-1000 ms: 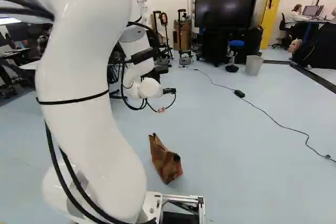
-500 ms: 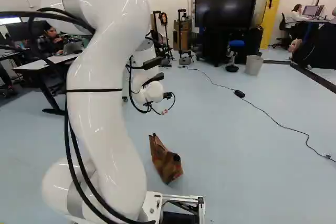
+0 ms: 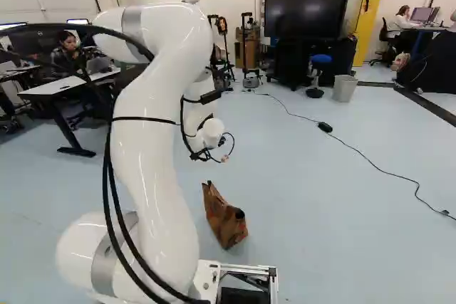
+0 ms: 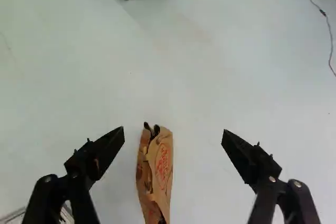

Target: Pick up the grocery bag from the ground

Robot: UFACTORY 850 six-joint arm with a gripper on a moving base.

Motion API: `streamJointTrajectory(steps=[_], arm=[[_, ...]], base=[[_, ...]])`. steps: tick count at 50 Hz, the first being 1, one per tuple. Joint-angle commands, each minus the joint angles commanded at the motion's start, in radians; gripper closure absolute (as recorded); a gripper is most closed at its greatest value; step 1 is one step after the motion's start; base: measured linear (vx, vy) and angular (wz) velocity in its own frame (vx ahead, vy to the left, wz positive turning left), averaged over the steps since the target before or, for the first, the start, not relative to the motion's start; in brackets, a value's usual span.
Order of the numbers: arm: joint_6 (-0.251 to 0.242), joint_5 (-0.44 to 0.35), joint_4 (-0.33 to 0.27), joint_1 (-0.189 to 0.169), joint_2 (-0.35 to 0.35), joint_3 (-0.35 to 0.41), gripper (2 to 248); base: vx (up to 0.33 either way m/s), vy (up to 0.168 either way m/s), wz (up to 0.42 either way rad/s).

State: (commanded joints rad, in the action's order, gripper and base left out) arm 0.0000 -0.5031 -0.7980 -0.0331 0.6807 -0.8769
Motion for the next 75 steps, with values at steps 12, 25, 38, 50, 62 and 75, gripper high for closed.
streamJointTrajectory(steps=[12,25,38,50,62,75], arm=[[0.000,0.052,-0.061,0.000,0.083,-0.047,3],[0.000,0.118,-0.121,0.000,0.173,-0.100,3],[0.000,0.173,-0.158,0.000,0.264,-0.159,3],[0.000,0.192,-0.162,0.000,0.349,-0.217,3],[0.000,0.213,-0.182,0.000,0.434,-0.279,3],[0.000,0.240,-0.212,0.000,0.526,-0.350,3]], base=[[0.000,0.000,0.000],[0.000,0.000,0.000],[0.000,0.000,0.000],[0.000,0.000,0.000],[0.000,0.000,0.000],[0.000,0.000,0.000]])
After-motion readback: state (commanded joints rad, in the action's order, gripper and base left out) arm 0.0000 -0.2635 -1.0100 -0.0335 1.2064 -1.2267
